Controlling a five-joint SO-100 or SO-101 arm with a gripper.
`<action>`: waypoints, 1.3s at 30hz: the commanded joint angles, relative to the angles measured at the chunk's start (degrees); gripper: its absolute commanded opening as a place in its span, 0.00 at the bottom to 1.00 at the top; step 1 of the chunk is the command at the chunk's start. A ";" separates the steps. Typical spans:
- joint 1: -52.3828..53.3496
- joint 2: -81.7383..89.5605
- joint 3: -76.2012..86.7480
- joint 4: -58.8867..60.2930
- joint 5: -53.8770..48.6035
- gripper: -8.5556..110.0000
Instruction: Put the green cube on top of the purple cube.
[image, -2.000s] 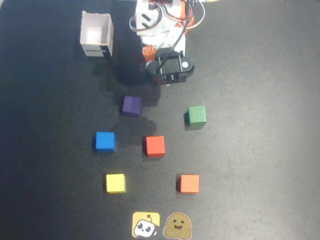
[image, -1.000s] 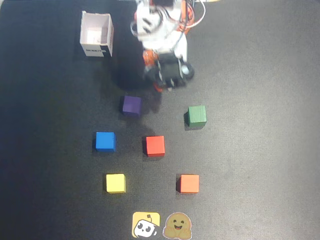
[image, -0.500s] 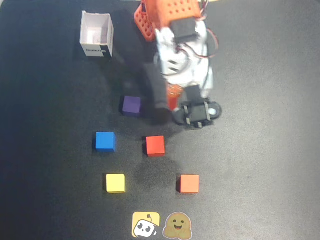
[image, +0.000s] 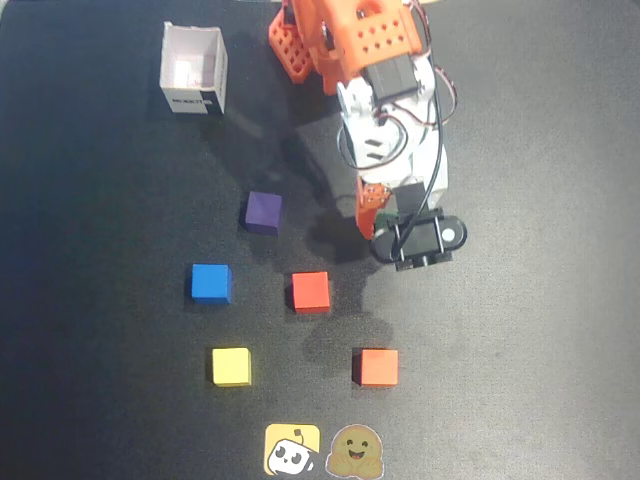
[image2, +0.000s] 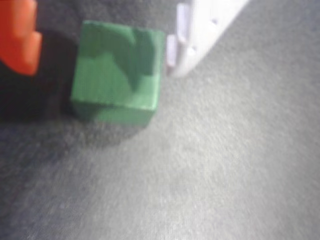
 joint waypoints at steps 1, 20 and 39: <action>-0.53 -1.05 0.00 -1.49 0.70 0.24; -1.14 -5.89 7.03 -12.39 2.64 0.24; -0.53 -10.28 7.12 -15.82 5.98 0.14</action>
